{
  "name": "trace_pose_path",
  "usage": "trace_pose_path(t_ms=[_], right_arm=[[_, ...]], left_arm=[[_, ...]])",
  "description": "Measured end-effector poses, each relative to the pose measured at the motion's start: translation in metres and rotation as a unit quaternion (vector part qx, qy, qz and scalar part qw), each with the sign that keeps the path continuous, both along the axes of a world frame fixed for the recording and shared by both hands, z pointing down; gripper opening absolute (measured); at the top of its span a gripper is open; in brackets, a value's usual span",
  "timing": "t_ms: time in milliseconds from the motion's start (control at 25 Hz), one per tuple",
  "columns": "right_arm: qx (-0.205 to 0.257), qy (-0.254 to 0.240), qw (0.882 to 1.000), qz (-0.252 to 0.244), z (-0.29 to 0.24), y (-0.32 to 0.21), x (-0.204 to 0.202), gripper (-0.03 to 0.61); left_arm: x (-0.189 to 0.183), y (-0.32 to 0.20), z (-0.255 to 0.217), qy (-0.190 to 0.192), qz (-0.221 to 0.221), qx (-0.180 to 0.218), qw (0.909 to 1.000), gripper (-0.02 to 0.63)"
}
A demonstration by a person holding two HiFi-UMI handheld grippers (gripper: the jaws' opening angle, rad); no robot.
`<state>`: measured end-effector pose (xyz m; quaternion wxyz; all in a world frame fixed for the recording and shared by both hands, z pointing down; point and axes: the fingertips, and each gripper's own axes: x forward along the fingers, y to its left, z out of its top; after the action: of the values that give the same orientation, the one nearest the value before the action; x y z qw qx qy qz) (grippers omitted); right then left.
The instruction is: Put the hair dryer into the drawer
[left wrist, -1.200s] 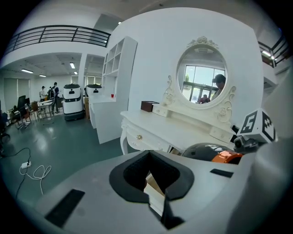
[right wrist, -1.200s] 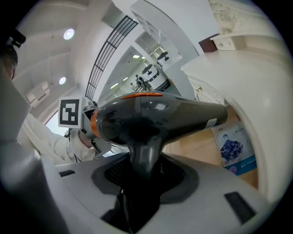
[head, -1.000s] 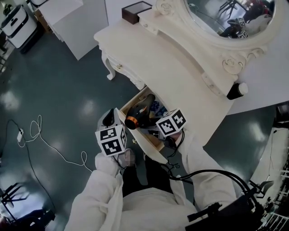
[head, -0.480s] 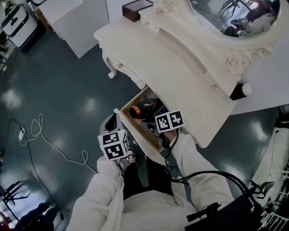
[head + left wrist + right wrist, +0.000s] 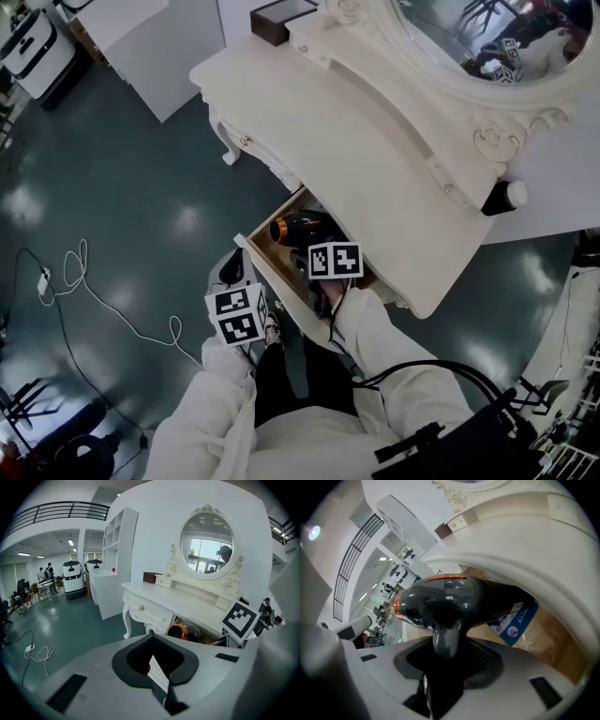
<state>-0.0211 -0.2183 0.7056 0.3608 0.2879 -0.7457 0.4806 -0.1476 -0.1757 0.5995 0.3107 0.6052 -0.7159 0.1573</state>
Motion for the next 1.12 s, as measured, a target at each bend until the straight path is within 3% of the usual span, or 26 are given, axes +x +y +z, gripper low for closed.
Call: trace_pose_path(t_ms=[320,600,840,1120], right_arm=[[0.038,0.048,0.998,0.013,0.021,-0.014,0.001,0.229],[0.027,0.066,0.997,-0.003,0.03,-0.013,0.0,0.229],[-0.005,0.095,0.991,-0.097,0.047,0.005,0.004,0.239],[0.002,0.048,0.994,-0.094,0.058,0.005,0.003,0.238]], left_arm=[[-0.006,0.005,0.014,0.003,-0.012,-0.017,0.9998,-0.005],[-0.01,0.005,0.024,0.008,-0.023,-0.027,0.9993,-0.005],[-0.003,-0.004,0.03,0.012,-0.016,-0.03,0.9994,-0.005],[-0.003,-0.01,0.04,0.01,-0.009,-0.041,0.999,-0.005]])
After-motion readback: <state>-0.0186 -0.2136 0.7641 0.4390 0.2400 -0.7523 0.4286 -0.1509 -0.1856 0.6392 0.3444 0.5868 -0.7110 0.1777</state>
